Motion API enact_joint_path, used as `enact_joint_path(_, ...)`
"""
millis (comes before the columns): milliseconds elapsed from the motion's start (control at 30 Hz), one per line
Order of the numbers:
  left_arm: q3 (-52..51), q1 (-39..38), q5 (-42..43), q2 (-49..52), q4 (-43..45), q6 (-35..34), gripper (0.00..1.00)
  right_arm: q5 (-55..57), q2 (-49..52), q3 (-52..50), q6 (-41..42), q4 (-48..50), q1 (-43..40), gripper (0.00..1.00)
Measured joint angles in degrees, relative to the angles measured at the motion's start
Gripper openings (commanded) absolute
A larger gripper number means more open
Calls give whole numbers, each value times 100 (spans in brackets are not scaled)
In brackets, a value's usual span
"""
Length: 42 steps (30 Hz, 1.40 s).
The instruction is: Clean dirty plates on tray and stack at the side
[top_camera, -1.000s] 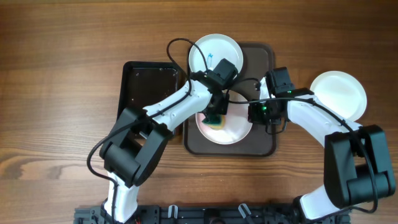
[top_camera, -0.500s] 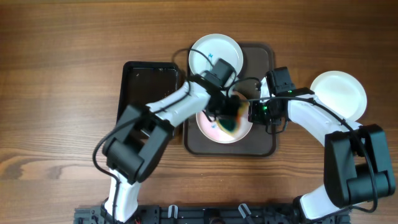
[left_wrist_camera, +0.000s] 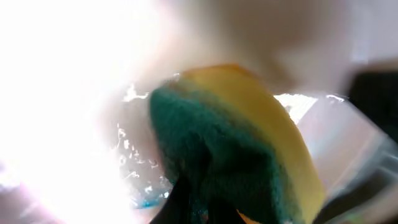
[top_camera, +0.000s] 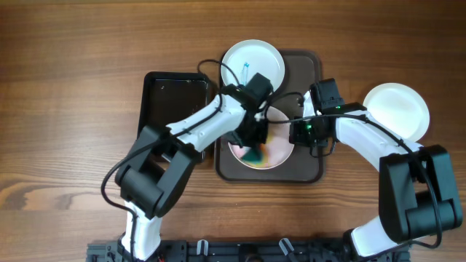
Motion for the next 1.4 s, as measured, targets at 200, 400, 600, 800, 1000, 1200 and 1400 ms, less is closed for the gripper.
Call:
enact_joint_path(200, -11, 155, -857, -81, 11, -50, 4, -90, 22, 0, 50, 44, 39, 4)
enact_joint_path(400, -129, 188, -328, -85, 621, -74, 4, -35, 22, 0, 96, 37, 22, 4)
enact_joint_path(600, -203, 20, 796, 61, 1655, -262, 4, -13, 22, 2, 109, 37, -48, 4)
enact_joint_path(800, -203, -450, 1097, 133, 1814, -352, 4, 9, 22, 7, 103, 11, -50, 4)
enact_joint_path(1000, -179, -323, 885, 131, 1563, -503, 4, 24, 22, 13, 103, -4, -48, 4)
enact_joint_path(1200, -87, 144, 17, 35, 817, -518, 4, 20, 22, 17, 103, -9, -48, 5)
enact_joint_path(1400, -17, 485, -1386, -87, 286, -520, 4, -35, 22, 22, 103, 2, 0, 4)
